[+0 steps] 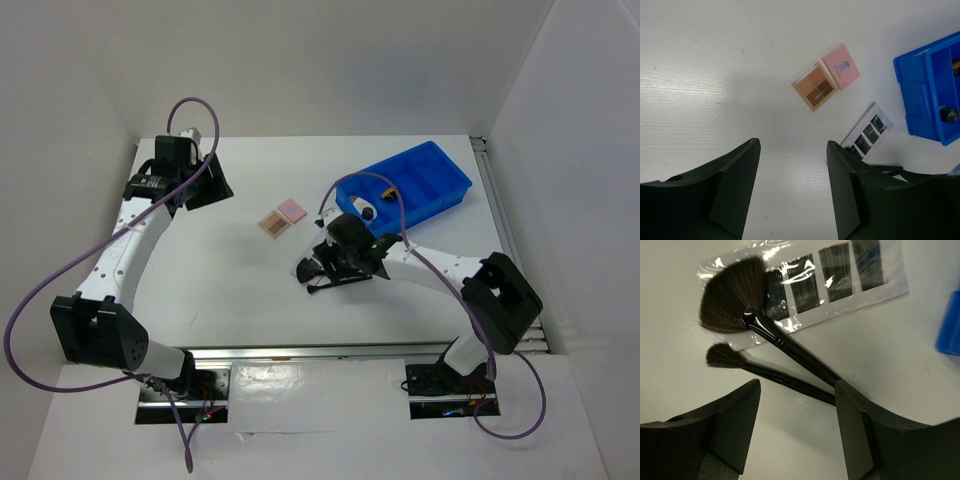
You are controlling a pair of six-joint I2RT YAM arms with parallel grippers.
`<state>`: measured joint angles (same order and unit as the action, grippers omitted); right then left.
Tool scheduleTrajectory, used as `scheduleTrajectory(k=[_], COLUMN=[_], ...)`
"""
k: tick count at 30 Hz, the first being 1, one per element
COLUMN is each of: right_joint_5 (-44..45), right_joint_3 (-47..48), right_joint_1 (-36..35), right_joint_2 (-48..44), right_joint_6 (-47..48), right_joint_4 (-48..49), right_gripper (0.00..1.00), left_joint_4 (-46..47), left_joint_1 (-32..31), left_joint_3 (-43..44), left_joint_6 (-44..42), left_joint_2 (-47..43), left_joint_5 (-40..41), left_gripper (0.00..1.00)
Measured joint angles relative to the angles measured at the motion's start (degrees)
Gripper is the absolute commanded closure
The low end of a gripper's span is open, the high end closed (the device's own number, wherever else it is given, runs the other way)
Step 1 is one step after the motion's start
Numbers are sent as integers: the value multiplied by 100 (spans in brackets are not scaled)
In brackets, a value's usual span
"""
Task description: Organize the makeup
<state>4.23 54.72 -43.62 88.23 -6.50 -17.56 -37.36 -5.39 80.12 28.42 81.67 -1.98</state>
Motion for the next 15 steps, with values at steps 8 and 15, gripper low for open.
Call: scheduleTrajectory(k=[8, 15], right_joint_5=[-63, 9], right_joint_3=[2, 9], right_joint_1=[-87, -76], right_joint_2=[704, 927], right_joint_6=[409, 516], right_joint_4=[138, 555], right_gripper=[35, 43], left_joint_4=[0, 0], left_joint_1=[0, 0], left_joint_3=[0, 0], left_joint_6=[0, 0], left_joint_2=[-33, -33], left_joint_5=[0, 0], left_gripper=[31, 31])
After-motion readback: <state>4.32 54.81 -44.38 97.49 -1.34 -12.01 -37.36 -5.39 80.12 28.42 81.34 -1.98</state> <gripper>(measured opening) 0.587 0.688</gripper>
